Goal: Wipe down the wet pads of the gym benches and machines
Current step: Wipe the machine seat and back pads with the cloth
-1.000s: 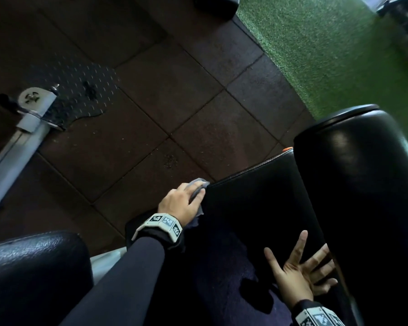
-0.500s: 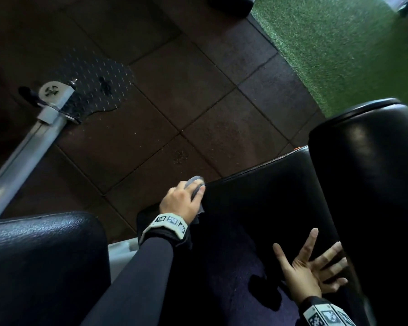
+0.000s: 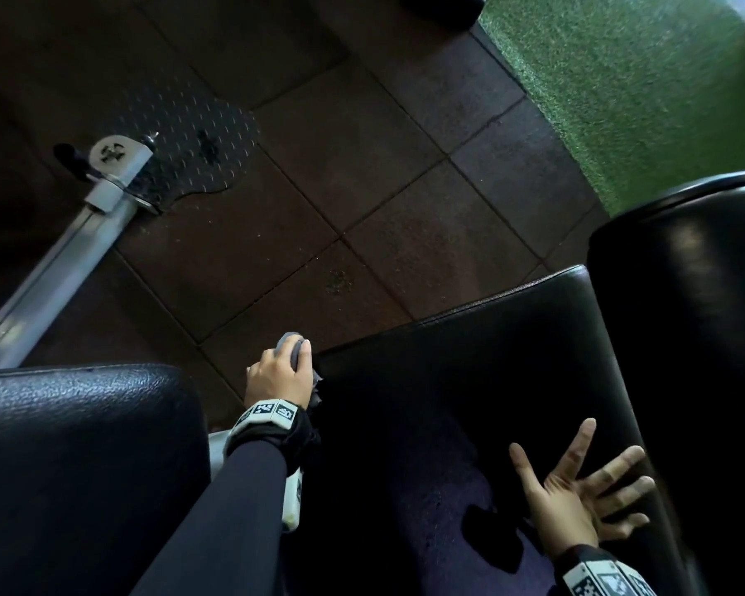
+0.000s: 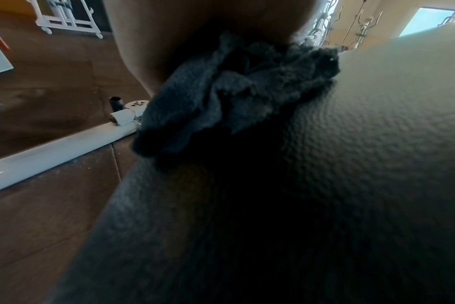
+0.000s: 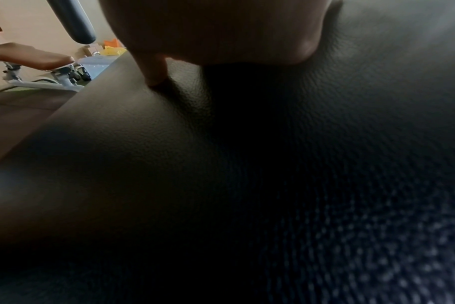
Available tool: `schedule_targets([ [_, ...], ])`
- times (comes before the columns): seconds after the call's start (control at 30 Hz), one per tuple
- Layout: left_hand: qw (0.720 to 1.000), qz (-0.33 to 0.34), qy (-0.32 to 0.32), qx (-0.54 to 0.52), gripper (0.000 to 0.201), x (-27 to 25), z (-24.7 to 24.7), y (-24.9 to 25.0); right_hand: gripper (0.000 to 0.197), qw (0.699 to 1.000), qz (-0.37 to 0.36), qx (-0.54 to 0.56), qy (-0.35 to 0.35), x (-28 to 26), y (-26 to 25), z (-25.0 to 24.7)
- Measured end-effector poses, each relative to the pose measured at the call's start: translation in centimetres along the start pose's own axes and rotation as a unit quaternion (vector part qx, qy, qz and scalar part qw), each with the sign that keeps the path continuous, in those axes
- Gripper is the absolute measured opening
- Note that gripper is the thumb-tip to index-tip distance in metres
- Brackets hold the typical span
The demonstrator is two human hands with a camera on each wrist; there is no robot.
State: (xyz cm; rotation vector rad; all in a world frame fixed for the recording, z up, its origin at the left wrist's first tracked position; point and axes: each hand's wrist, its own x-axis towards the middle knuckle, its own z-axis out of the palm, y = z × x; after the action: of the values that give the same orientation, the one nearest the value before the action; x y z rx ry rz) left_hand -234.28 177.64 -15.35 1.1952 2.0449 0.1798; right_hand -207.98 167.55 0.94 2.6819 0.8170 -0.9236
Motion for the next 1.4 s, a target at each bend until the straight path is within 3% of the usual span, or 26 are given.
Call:
schedule_targets([
  [0.1, 0.999, -0.01, 0.024, -0.021, 0.04, -0.8, 0.2, -0.4, 0.094, 1.0, -0.011, -0.002, 0.013, 0.1, 0.3, 0.2],
  [0.27, 0.987, -0.111, 0.057, -0.105, 0.045, -3.2, 0.6, -2.1, 0.098, 0.998, -0.044, -0.013, 0.037, 0.7, 1.2, 0.8],
  [0.47, 0.976, -0.13, 0.098, -0.148, 0.049, -7.7, 3.1, -4.8, 0.095, 0.996, -0.052, -0.009, 0.071, 1.4, 2.1, 1.5],
  [0.67, 0.961, -0.084, 0.185, -0.186, 0.044, -17.1, 7.8, -8.5, 0.094, 0.994, -0.082, 0.005, 0.07, 1.6, 2.9, 1.6],
  [0.77, 0.957, -0.086, 0.195, -0.195, 0.043, -21.0, 9.5, -10.1, 0.092, 0.992, -0.097, 0.007, 0.078, 1.8, 3.3, 1.7],
  [1.03, 0.95, -0.083, 0.191, -0.232, 0.045, -19.8, 9.1, -10.8, 0.075, 0.984, -0.126, 0.0, 0.129, 1.8, 5.5, 2.1],
  [1.2, 0.951, -0.097, 0.184, -0.229, 0.05, -25.1, 11.5, -13.2, 0.069, 0.975, -0.153, 0.022, 0.158, 0.5, 8.6, 3.1],
  [1.3, 0.955, -0.136, 0.146, -0.219, 0.05, -27.3, 12.9, -14.8, 0.07, 0.969, -0.157, 0.018, 0.189, -0.8, 11.2, 5.0],
  [1.4, 0.971, -0.055, 0.178, -0.153, 0.043, -27.1, 12.9, -14.9, 0.071, 0.969, -0.156, 0.021, 0.192, -2.1, 14.0, 6.6],
])
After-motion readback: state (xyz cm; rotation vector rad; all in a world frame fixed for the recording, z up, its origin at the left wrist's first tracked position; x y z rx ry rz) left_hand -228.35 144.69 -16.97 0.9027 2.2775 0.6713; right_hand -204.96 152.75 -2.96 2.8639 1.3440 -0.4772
